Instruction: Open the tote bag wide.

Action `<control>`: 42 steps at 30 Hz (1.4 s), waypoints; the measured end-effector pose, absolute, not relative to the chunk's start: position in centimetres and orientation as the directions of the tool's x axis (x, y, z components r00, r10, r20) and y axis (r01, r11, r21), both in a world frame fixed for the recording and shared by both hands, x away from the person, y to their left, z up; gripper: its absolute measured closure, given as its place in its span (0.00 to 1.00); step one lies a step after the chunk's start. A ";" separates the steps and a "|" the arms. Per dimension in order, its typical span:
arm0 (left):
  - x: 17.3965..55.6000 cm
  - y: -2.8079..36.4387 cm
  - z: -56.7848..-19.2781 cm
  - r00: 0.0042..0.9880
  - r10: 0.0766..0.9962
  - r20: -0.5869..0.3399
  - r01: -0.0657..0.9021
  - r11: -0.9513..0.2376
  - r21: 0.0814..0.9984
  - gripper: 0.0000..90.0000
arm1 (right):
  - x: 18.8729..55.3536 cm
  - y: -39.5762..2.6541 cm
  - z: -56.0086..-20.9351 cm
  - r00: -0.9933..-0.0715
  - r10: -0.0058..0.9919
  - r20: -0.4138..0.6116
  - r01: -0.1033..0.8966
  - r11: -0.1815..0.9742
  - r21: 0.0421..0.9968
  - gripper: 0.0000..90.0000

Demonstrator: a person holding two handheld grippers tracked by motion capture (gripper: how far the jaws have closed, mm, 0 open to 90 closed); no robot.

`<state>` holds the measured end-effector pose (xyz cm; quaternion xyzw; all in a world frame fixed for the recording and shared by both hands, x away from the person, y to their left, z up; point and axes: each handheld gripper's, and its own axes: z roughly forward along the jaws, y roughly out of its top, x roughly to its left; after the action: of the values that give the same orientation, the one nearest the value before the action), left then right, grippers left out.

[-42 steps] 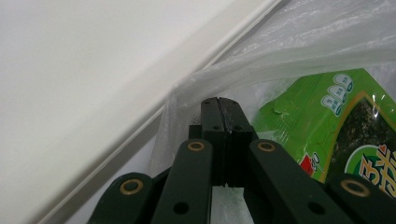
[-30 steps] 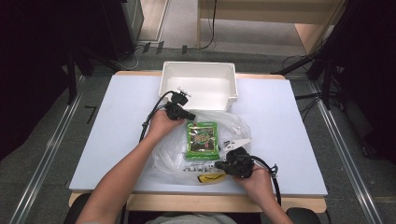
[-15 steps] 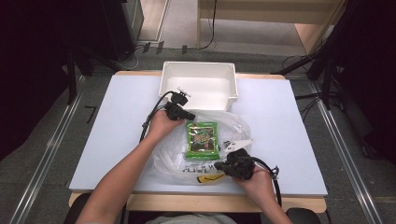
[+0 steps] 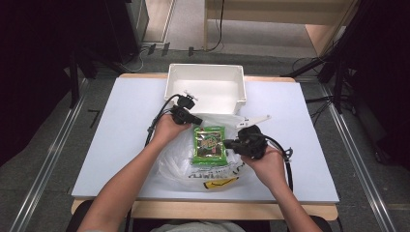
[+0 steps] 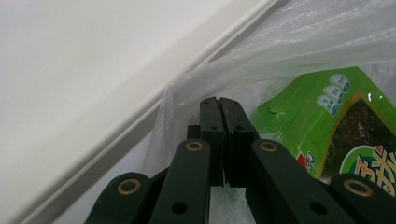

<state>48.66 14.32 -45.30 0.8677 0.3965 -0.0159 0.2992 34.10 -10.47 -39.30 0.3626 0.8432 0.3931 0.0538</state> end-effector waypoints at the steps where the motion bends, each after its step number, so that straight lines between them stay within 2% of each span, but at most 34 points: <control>1: 48.6 14.3 -45.3 0.685 0.677 -0.268 0.698 -0.505 0.509 1.00 | 34.5 -10.5 -39.0 -0.730 0.655 0.194 0.571 0.428 0.701 1.00; 11: 48.6 14.5 -45.5 0.683 0.675 -0.279 0.699 -0.493 0.518 1.00 | 38.8 -11.3 -37.5 -0.696 0.702 0.152 0.562 0.400 0.724 1.00; 17: 48.6 14.6 -45.5 0.685 0.675 -0.276 0.696 -0.492 0.523 0.99 | 40.8 -11.7 -40.0 -0.647 0.752 0.127 0.597 0.396 0.698 1.00; 32: 48.4 14.7 -45.7 0.691 0.671 -0.270 0.684 -0.486 0.544 0.99 | 43.0 -14.2 -44.9 -0.541 0.824 0.168 0.676 0.307 0.670 1.00; 42: 48.2 14.9 -46.0 0.695 0.666 -0.269 0.673 -0.473 0.568 0.99 | 43.9 -14.2 -46.7 -0.526 0.835 0.162 0.684 0.302 0.664 1.00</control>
<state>48.18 14.87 -45.97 0.8582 0.3902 -0.0052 0.3334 43.86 -14.24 -46.66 0.4747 0.7998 0.3514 0.1075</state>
